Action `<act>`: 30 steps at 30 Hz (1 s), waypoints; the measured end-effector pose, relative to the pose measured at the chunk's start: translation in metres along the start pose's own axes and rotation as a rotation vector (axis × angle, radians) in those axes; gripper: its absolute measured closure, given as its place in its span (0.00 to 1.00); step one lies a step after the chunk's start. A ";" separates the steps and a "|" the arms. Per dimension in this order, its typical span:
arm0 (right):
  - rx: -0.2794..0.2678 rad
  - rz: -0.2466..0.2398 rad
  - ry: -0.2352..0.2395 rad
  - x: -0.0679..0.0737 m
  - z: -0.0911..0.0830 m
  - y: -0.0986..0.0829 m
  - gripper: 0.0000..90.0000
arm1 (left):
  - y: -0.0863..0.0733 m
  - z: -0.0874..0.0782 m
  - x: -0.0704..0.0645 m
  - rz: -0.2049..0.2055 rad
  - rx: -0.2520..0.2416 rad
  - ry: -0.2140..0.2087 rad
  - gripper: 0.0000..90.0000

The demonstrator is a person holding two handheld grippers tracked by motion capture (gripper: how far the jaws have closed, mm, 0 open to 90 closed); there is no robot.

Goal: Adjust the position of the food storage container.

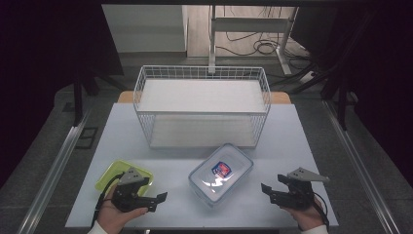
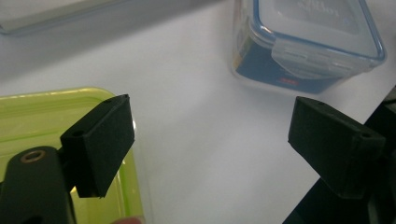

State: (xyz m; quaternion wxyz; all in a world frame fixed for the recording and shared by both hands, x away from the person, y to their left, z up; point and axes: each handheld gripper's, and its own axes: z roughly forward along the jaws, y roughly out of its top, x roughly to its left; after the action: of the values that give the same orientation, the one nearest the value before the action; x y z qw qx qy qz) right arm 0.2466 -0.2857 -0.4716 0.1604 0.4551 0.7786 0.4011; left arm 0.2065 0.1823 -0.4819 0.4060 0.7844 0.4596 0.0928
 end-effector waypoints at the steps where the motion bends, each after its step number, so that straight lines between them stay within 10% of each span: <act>1: 0.001 0.001 0.001 0.000 0.000 0.000 0.29 | 0.000 -0.001 0.000 -0.001 -0.008 0.002 0.16; 22: 0.006 -0.040 0.017 0.011 0.001 0.003 0.30 | -0.003 -0.006 -0.004 0.011 -0.012 0.009 0.19; 30: 0.002 -0.050 0.018 0.015 -0.002 0.001 0.29 | 0.007 -0.007 -0.009 0.024 -0.044 0.009 0.35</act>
State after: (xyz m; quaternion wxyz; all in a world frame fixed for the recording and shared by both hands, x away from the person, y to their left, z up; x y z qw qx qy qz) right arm 0.2380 -0.2741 -0.4676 0.1628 0.4318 0.7918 0.4002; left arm 0.2026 0.1773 -0.4699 0.4201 0.7802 0.4499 0.1112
